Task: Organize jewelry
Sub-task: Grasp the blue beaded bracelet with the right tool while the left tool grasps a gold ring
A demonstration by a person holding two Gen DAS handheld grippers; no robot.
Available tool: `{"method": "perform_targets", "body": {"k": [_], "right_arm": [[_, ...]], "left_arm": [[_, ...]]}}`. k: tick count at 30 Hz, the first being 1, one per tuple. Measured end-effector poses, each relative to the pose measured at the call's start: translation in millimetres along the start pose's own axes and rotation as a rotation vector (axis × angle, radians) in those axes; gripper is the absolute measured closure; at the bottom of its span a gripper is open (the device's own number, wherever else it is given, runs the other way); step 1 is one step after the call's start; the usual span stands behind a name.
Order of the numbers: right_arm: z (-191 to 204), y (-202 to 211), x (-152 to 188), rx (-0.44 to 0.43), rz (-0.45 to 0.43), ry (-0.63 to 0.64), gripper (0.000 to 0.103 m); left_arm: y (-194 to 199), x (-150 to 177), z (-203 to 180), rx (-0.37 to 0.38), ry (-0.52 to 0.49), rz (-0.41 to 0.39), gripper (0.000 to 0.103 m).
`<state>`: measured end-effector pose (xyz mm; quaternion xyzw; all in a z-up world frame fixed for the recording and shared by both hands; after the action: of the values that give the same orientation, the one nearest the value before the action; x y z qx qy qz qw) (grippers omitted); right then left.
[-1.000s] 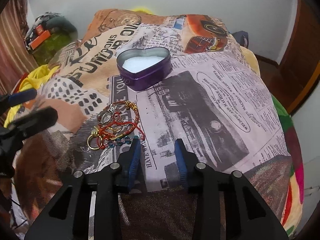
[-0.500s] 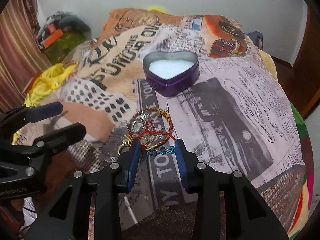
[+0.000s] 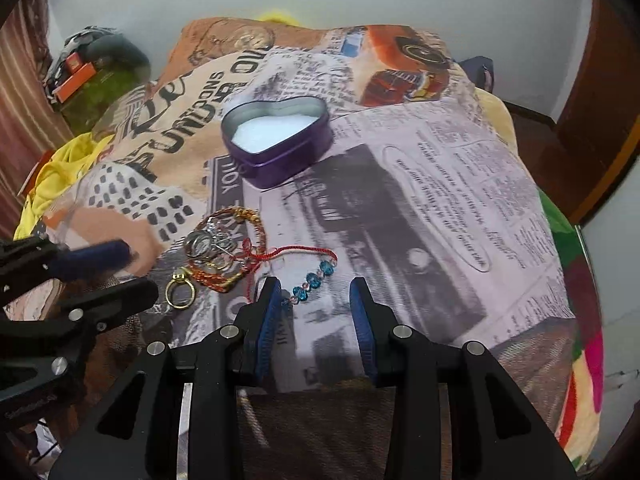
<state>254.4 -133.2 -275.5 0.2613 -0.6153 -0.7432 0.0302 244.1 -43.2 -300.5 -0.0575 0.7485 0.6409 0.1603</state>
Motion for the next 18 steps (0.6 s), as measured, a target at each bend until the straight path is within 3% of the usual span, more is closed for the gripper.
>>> {"method": "perform_targets", "body": {"k": [2, 9, 12, 17, 18], "right_arm": [[-0.1, 2.0, 0.7, -0.017, -0.005, -0.007, 0.071], [8.3, -4.9, -2.5, -0.077, 0.001, -0.006, 0.071], [12.1, -11.8, -2.4, -0.054, 0.0, 0.01, 0.071], [12.4, -15.9, -1.6, -0.04, -0.008, 0.022, 0.071], [10.5, -16.6, -1.3, -0.031, -0.01, 0.017, 0.078]], "left_arm": [[-6.3, 0.1, -1.5, 0.016, -0.004, 0.017, 0.08], [-19.5, -3.6, -1.4, 0.013, -0.005, 0.023, 0.083], [-21.7, -4.4, 0.6, -0.004, -0.005, 0.016, 0.093], [-21.3, -4.4, 3.7, 0.003, 0.007, 0.006, 0.096], [-20.8, -4.4, 3.6, 0.0, 0.006, 0.003, 0.096]]}}
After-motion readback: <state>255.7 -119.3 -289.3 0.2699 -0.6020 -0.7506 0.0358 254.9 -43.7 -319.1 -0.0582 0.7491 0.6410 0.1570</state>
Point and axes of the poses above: each gripper's, at about its wrist camera, not at the fingertips, and y roughly against the way its jaws point, z to its left, x to its underside, the point moved 9 cm from there along -y, roughly the way its jaws point, and after that the axes turned 13 degrees about z, right-handed, at the moved point
